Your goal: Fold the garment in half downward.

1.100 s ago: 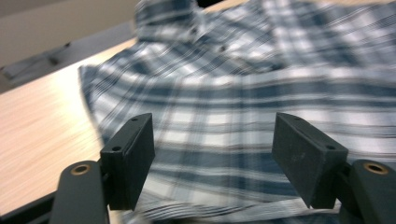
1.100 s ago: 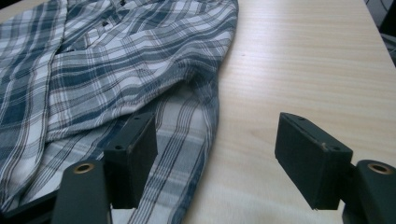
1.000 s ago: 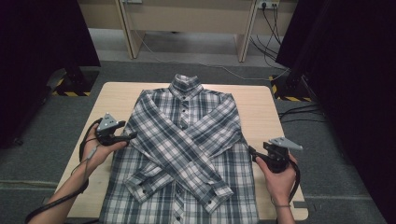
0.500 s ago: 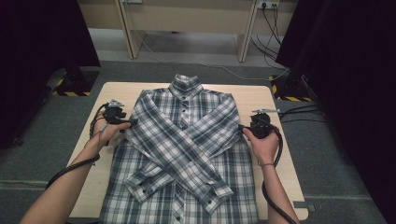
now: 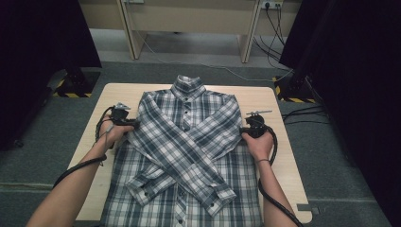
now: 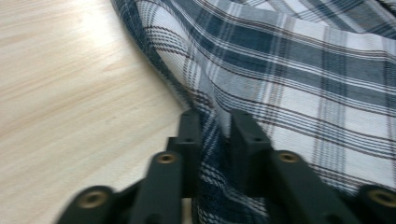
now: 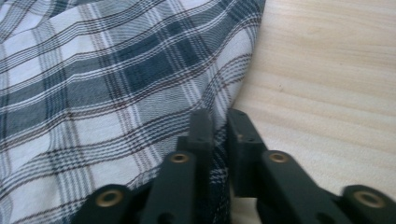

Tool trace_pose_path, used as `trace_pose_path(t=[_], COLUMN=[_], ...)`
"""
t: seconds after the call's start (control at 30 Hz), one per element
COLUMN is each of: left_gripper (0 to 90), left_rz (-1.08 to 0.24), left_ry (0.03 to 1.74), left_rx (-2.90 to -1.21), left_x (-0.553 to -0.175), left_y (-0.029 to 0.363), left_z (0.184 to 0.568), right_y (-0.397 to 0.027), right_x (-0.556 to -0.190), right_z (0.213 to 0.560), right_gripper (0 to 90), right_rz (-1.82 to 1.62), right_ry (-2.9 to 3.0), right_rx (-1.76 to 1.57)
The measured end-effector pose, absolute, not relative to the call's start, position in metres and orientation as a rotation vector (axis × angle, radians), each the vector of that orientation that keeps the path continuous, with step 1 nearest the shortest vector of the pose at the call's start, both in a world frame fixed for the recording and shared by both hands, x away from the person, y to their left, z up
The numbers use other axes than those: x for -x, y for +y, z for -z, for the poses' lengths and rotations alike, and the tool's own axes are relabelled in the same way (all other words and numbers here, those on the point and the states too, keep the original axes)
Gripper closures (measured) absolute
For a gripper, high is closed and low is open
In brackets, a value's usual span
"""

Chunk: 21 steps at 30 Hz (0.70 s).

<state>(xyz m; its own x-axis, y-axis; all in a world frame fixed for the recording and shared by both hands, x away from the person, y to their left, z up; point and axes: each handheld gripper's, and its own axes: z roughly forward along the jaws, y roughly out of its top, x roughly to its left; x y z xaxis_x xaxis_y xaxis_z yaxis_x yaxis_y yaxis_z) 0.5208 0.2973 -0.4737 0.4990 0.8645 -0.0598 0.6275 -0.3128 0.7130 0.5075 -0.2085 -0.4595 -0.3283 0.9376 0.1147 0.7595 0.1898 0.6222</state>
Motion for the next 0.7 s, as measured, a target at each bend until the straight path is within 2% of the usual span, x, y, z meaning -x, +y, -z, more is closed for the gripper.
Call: trace_pose_path(t=[0.07,0.23,0.5,0.7], left_gripper=[82.8,84.1,83.8,79.6], left_rz=[-0.437,-0.408,-0.383,-0.379], left_ry=[1.213,1.171,1.069,1.036], left_rx=[-2.080,-2.118,-2.153,-2.161], left_x=[-0.516,-0.484,-0.398,-0.362], left_y=[0.295,0.293,0.293,0.301], left_z=[0.472,0.470,0.472,0.466], right_y=[-0.209,-0.218,-0.231,-0.229], right_x=[-0.501,-0.466,-0.378,-0.344], right_z=[0.459,0.459,0.459,0.456], right_gripper=[87.0,87.3,87.2,85.0], right_rz=[-0.860,-0.869,-0.886,-0.875], right_ry=[2.191,2.229,2.270,2.306], right_rx=[-1.598,-1.566,-1.519,-1.495])
